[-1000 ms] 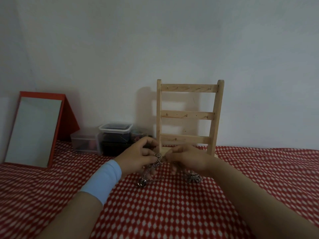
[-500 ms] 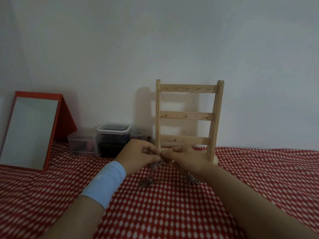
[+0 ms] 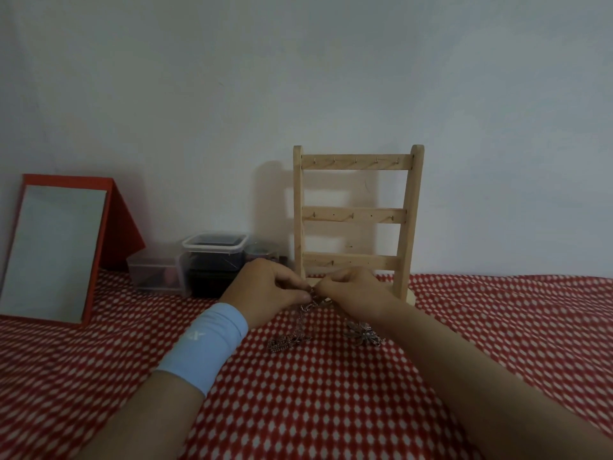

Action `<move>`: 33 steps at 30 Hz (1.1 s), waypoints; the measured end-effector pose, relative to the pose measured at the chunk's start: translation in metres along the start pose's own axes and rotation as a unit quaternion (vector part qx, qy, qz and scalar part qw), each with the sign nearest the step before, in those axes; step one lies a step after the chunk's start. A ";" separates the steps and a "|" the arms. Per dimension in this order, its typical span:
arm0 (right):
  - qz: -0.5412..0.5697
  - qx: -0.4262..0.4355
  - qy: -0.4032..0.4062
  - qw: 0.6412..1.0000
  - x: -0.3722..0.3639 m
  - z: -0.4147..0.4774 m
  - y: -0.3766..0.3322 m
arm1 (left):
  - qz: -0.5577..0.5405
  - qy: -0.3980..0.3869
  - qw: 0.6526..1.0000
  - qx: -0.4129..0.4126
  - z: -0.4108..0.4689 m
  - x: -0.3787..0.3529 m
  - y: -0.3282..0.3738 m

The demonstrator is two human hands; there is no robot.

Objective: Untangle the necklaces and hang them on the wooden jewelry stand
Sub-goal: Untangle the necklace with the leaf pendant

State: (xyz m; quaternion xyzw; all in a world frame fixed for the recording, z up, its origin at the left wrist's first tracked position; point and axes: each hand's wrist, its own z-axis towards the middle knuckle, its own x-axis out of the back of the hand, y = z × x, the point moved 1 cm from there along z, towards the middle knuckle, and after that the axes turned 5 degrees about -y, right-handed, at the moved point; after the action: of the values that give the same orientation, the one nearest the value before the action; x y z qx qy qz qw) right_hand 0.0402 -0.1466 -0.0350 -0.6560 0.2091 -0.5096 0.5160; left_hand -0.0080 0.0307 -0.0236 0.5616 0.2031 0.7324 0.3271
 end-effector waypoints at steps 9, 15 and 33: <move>-0.016 -0.015 0.052 0.998 -0.004 0.001 0.002 | 0.076 -0.019 0.996 -0.031 0.000 -0.010 0.001; -0.048 -0.082 -0.014 0.995 0.001 -0.004 0.000 | -0.401 -0.087 0.896 0.170 0.004 -0.008 -0.003; -0.174 -0.051 -0.085 0.980 0.002 -0.006 -0.003 | 0.167 -0.206 0.959 0.097 -0.002 0.040 0.014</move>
State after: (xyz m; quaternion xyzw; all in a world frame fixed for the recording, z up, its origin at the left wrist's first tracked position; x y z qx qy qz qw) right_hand 0.0348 -0.1497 -0.0324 -0.7487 0.0731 -0.5226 0.4013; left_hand -0.0193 0.0490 0.0126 0.7551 0.1044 0.6220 0.1791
